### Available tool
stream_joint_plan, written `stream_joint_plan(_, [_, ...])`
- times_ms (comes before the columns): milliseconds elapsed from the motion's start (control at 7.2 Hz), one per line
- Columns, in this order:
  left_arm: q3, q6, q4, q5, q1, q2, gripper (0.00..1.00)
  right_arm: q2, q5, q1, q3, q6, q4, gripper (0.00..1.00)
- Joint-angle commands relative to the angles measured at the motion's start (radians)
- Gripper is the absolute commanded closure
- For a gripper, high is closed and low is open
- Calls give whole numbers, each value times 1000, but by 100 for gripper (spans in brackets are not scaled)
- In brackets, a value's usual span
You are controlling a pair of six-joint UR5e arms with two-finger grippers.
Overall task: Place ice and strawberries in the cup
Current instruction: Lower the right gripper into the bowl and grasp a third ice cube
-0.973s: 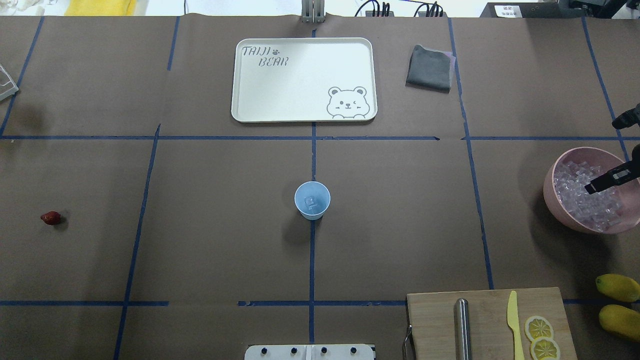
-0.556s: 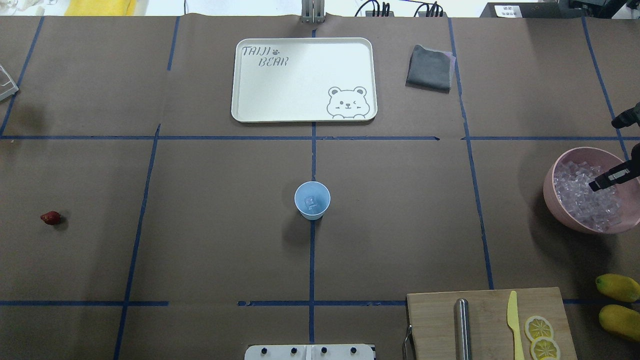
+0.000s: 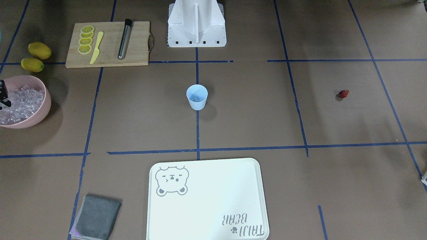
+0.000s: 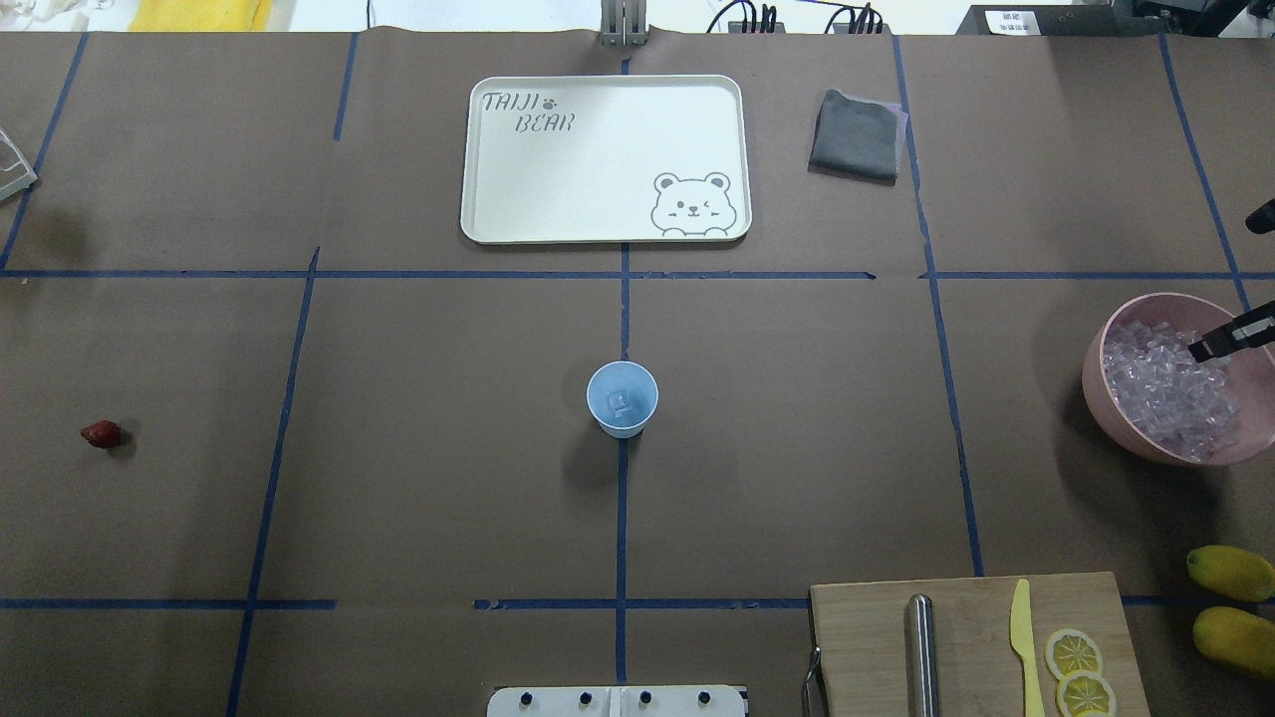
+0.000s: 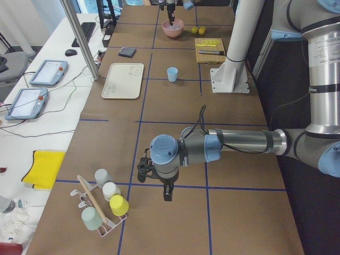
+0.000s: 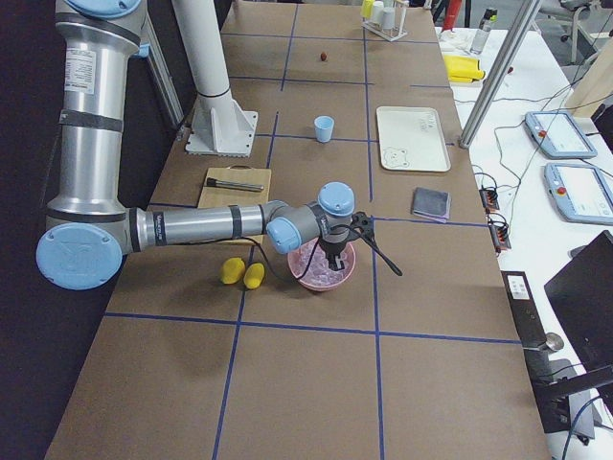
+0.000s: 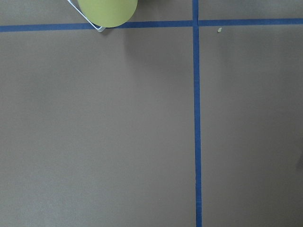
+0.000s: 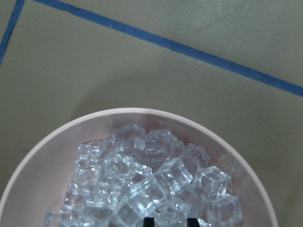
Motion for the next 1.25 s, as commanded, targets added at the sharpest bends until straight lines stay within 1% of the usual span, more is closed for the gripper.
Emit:
stream_joint_plan(0, [1,1,1,0,0,2,0,4,-1,56,49,1,-7,95])
stream_joint_plan(417, [1,1,2,-1,0,2,0,29,-12,47,51,22,-9,95])
stream_joint_plan(556, [1,1,1,-1,0,2,0,78,-15,38,60,65,-57,94])
stream_joint_plan(695, [1,1,1,-1,0,2,0,122,-16,18,74,126,-91,96])
stream_joint_plan(834, [1,1,2,-1,0,2,0,171,-18,-22,78,225,-95,98])
stream_joint_plan(1112, [1,1,2,-1,0,2,0,265,-59,-114,80,397,-96,100])
